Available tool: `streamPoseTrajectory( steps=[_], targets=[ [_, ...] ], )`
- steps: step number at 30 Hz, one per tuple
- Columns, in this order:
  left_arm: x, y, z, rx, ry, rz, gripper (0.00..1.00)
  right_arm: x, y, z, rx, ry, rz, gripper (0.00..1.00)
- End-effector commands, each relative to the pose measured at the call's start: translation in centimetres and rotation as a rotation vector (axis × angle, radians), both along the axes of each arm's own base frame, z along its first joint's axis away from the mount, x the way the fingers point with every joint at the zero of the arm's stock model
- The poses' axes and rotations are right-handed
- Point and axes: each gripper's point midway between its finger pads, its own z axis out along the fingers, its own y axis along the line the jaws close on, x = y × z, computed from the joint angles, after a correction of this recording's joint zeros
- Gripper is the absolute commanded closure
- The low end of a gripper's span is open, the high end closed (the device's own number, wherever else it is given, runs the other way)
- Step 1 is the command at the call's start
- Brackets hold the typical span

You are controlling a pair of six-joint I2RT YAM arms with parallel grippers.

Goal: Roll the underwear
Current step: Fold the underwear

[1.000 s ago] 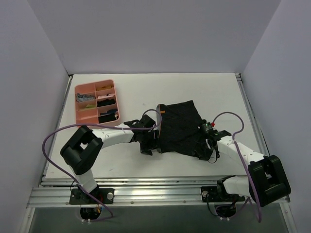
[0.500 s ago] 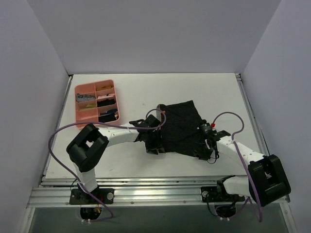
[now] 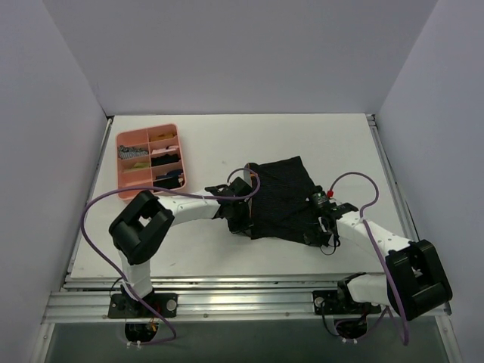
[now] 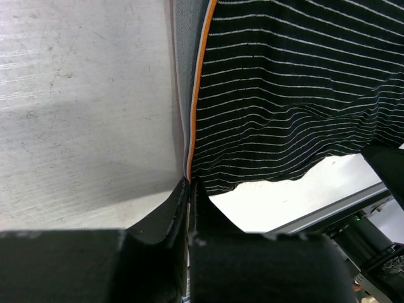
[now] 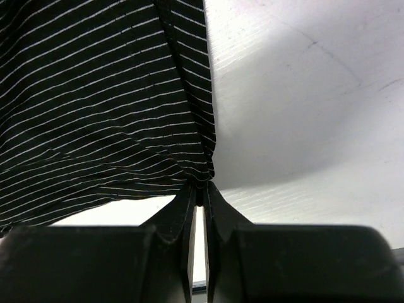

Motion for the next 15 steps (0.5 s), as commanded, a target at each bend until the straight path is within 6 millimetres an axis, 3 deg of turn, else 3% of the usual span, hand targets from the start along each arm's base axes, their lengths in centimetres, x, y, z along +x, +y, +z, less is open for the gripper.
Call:
streamPoseTrajectory(
  steps=[1,4,11,15],
  targets=[
    [-1.4,5.6,-4.5,0.26,0.02,0.011,0.98,-0.7,-1.2,-0.2,-0.078,0.029,0.022,1.0],
    [-1.4,6.3,-3.4,0.239,0.007,0.014,0.98,-0.8,-1.1,0.2,-0.087,0.021,0.044,1.0],
    [-1.8,6.5,1.9,0.106,-0.073,-0.022,0.98,-0.6,1.3,3.2,-0.083,-0.043,0.155,1.0],
    [-4.0,6.9,3.2,0.086,-0.06,-0.056,0.98,-1.5,2.5,4.8,-0.088,-0.076,0.209,1.0]
  ],
)
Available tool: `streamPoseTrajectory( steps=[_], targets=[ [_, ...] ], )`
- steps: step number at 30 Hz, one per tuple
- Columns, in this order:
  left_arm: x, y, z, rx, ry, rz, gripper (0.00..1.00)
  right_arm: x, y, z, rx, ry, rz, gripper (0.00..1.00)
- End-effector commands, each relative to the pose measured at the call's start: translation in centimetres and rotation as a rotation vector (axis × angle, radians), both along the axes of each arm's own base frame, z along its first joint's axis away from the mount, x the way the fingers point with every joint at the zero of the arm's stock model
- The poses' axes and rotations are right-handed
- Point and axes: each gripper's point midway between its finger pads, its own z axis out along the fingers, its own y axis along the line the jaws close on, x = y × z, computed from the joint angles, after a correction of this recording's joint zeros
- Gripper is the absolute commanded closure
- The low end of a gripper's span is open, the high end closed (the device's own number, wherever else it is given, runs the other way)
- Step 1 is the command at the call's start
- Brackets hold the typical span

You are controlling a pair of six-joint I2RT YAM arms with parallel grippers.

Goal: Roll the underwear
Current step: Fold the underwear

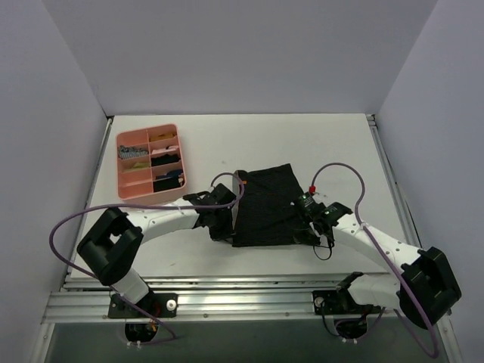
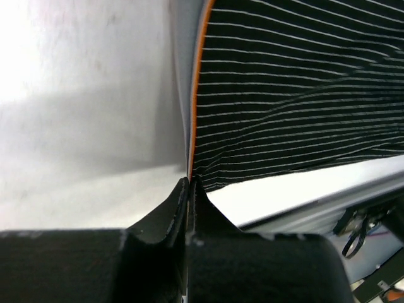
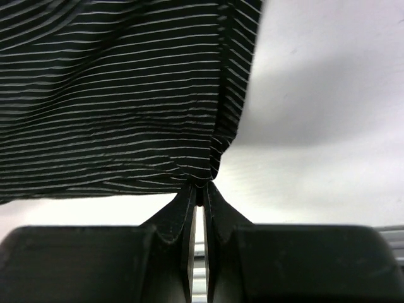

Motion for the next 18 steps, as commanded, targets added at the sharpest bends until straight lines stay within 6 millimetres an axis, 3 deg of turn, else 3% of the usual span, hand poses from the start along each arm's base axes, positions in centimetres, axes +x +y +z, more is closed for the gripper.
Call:
streamPoseTrajectory(
  steps=[1,5,10,11,18],
  targets=[
    [-2.3,1.8,1.3,0.036,-0.009,-0.039,0.98,-1.8,-0.6,1.8,-0.072,-0.008,0.018,1.0],
    [-4.4,2.4,4.0,-0.05,-0.021,0.019,0.98,-3.3,-0.1,3.2,-0.059,-0.036,0.02,1.0],
    [-5.4,3.1,8.1,-0.14,-0.06,0.061,0.98,-4.1,-0.3,5.8,-0.05,-0.079,-0.005,1.0],
    [-6.1,3.9,8.4,-0.121,-0.04,0.075,0.98,-3.6,0.0,7.2,-0.025,-0.11,-0.015,1.0],
    [-6.7,3.0,9.8,-0.173,-0.002,0.068,0.98,-1.7,0.5,11.1,-0.024,-0.197,-0.032,1.0]
  ],
)
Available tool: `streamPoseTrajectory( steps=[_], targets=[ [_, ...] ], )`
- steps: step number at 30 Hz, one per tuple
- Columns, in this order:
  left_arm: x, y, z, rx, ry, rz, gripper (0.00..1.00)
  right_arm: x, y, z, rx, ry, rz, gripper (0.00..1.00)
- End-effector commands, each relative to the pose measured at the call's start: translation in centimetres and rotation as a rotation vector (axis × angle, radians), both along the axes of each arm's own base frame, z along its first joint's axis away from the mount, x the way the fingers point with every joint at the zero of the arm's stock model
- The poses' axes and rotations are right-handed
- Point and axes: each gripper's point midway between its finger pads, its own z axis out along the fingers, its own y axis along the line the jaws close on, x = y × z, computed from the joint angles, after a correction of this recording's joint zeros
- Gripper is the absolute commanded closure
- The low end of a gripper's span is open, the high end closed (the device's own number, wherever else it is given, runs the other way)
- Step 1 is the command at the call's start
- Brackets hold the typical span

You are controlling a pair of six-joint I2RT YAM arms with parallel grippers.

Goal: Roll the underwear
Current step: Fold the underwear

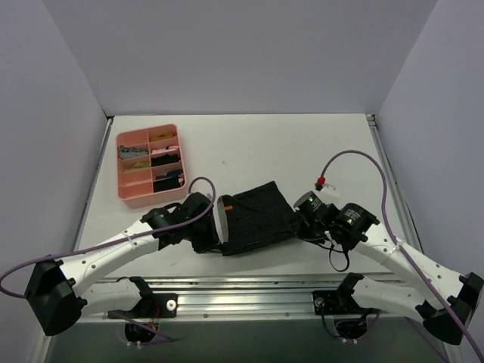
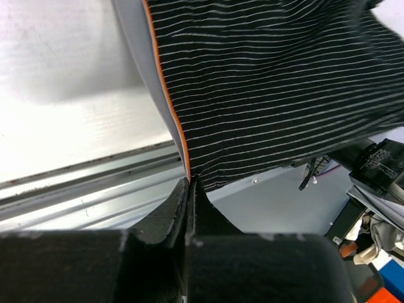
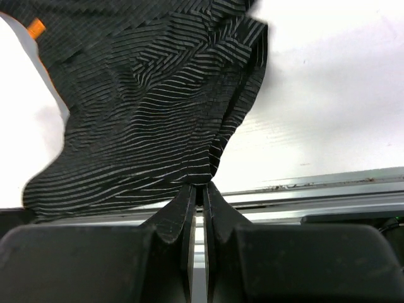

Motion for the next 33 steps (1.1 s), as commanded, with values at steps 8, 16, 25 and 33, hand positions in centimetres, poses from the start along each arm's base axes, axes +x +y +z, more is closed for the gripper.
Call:
streamPoseTrajectory(
  steps=[8,16,25,33],
  targets=[
    [4.4,-0.2,2.9,0.008,0.03,0.003,0.98,4.8,-0.9,2.8,-0.214,-0.108,-0.041,1.0],
    [9.9,0.4,2.6,0.063,0.031,0.015,0.98,9.5,1.3,0.8,-0.269,-0.074,0.012,1.0],
    [14.5,-1.1,-0.1,0.056,0.053,-0.002,0.98,14.9,1.0,-1.1,-0.28,-0.026,0.031,1.0],
    [20.2,0.0,-2.1,0.082,0.052,0.058,0.98,19.3,3.1,-4.1,-0.272,0.031,0.073,1.0]
  ],
)
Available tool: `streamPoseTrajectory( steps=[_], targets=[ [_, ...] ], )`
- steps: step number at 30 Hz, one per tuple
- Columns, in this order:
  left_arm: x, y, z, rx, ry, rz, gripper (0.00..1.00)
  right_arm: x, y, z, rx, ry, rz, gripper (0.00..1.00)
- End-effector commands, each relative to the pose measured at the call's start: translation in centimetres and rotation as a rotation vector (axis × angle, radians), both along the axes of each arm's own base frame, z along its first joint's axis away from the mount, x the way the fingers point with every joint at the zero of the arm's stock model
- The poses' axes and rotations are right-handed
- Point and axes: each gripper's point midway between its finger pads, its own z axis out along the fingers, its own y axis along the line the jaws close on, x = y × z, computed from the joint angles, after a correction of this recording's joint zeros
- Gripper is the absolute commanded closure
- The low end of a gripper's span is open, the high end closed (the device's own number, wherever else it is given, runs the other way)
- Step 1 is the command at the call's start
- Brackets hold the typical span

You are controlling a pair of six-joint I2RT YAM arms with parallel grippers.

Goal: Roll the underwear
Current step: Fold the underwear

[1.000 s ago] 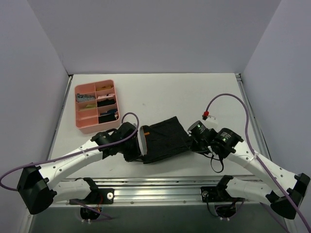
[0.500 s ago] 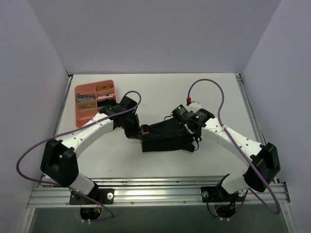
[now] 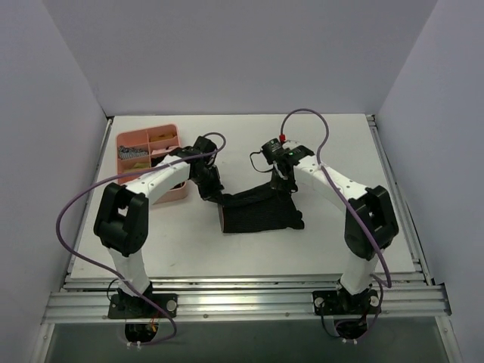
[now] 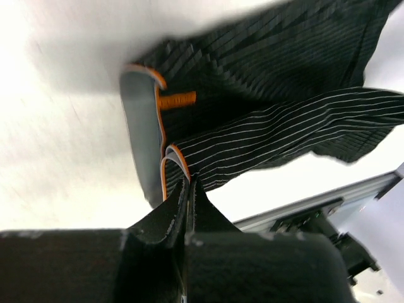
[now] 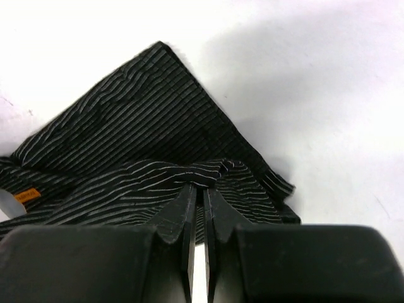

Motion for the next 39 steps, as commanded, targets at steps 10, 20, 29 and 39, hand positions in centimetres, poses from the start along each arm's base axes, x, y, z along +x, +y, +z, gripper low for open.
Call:
streamPoseTrajectory(
  steps=[10,20,29,39],
  targets=[
    [7.8,3.2,1.4,0.054,-0.112,0.08,0.44,7.8,2.6,-0.6,0.001,-0.005,0.134,0.81],
    [5.0,2.1,2.2,0.043,-0.145,-0.054,0.43,0.5,1.7,-0.7,0.083,0.085,0.135,0.7],
    [-2.1,-1.2,1.4,0.005,-0.137,-0.133,0.44,-5.9,-1.3,-4.6,0.069,0.19,0.078,0.74],
    [-4.0,0.7,-5.3,0.169,-0.055,-0.092,0.45,-5.6,-4.4,-8.0,-0.061,0.24,0.068,0.76]
  ],
)
